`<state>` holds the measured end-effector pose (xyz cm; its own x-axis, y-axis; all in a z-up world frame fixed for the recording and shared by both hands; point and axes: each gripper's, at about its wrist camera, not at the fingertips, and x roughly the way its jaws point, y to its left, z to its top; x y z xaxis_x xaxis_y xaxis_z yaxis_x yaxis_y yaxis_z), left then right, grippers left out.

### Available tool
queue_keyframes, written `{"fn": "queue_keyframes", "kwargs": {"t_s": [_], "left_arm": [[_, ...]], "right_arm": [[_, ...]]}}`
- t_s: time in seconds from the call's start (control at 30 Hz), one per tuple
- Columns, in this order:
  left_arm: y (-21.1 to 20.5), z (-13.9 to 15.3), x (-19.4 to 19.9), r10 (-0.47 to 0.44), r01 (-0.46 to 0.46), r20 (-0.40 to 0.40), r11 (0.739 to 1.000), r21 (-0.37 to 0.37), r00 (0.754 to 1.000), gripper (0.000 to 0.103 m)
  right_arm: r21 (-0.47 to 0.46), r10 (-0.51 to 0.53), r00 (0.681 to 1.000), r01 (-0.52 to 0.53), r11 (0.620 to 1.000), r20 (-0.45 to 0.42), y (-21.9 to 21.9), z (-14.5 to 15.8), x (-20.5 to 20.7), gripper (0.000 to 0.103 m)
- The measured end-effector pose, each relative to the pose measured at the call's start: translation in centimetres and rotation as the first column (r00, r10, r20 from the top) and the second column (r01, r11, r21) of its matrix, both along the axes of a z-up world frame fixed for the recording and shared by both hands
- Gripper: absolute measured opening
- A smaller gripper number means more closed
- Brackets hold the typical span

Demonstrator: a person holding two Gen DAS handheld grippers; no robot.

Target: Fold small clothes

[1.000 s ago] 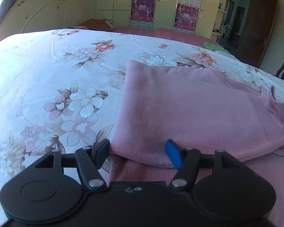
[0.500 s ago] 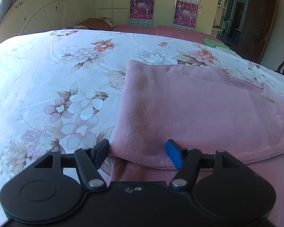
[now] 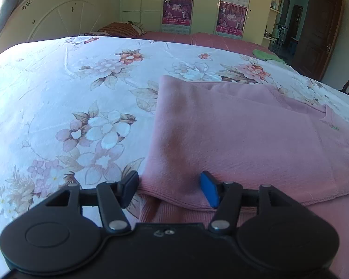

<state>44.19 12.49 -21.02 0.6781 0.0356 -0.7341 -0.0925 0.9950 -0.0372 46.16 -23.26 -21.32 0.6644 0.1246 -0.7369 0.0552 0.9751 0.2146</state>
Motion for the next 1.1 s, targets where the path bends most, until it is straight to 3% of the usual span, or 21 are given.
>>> {"fn": "queue_keyframes", "kwargs": {"t_s": [0.07, 0.13, 0.17, 0.2, 0.27, 0.33, 0.6, 0.63, 0.67, 0.8, 0.97, 1.03, 1.1], "left_arm": [[0.3, 0.4, 0.2, -0.004, 0.004, -0.012, 1.000, -0.013, 1.000, 0.058], [0.8, 1.0, 0.6, -0.002, 0.002, -0.016, 1.000, -0.012, 1.000, 0.060], [1.1, 1.3, 0.9, 0.000, 0.000, -0.010, 1.000, -0.009, 1.000, 0.064], [1.3, 1.6, 1.3, 0.000, 0.000, -0.004, 1.000, -0.010, 1.000, 0.066], [1.7, 2.0, 2.2, 0.005, -0.005, 0.003, 1.000, -0.006, 1.000, 0.068], [1.8, 2.1, 3.1, 0.001, -0.001, 0.005, 1.000, -0.003, 1.000, 0.069], [1.5, 1.5, 6.8, -0.017, 0.017, 0.000, 0.999, 0.032, 1.000, 0.069], [1.5, 1.4, 7.1, -0.016, 0.016, 0.000, 0.999, 0.029, 1.000, 0.069], [1.6, 1.4, 7.5, -0.013, 0.013, 0.000, 0.999, 0.029, 1.000, 0.069], [1.5, 1.3, 8.5, -0.011, 0.011, 0.008, 1.000, 0.027, 1.000, 0.069], [1.0, 1.1, 9.3, -0.030, 0.029, 0.012, 0.999, 0.026, 0.999, 0.069], [0.9, 0.9, 9.6, -0.032, 0.032, 0.009, 0.999, 0.024, 0.999, 0.069], [0.9, 0.4, 9.8, -0.032, 0.033, -0.003, 0.999, 0.026, 0.999, 0.070]], "right_arm": [[0.006, 0.026, 1.000, -0.026, 1.000, 0.009, 0.1, 0.2, -0.3, 0.007], [0.069, 0.032, 0.999, -0.033, 0.997, 0.013, -0.5, 0.6, -0.2, 0.007], [0.087, 0.023, 1.000, -0.024, 0.996, 0.015, -0.9, 0.8, -0.1, 0.012], [0.109, 0.011, 1.000, -0.013, 0.994, 0.017, -1.2, 0.9, 0.3, 0.028], [0.121, 0.001, 1.000, -0.003, 0.993, 0.015, -1.7, 1.1, 1.0, 0.044], [0.144, -0.002, 1.000, 0.001, 0.990, 0.005, -2.0, 0.8, 2.2, 0.044], [0.177, -0.006, 1.000, 0.007, 0.984, -0.005, -1.8, -0.3, 6.0, 0.043], [0.170, 0.002, 1.000, -0.002, 0.985, 0.001, -1.5, -0.2, 6.1, 0.036], [0.163, 0.013, 1.000, -0.013, 0.987, -0.001, -1.3, -0.2, 6.1, 0.005], [0.077, 0.039, 0.997, -0.043, 0.996, 0.061, -0.2, 0.9, 4.9, 0.006], [-0.044, 0.012, 0.990, -0.006, 0.999, 0.142, -0.2, 1.9, 2.8, 0.006], [-0.064, -0.012, 0.990, 0.021, 0.998, 0.143, -0.6, 1.6, 2.5, 0.006], [-0.074, -0.013, 0.997, 0.019, 0.997, 0.081, -0.7, 0.3, 3.0, 0.006]]}}
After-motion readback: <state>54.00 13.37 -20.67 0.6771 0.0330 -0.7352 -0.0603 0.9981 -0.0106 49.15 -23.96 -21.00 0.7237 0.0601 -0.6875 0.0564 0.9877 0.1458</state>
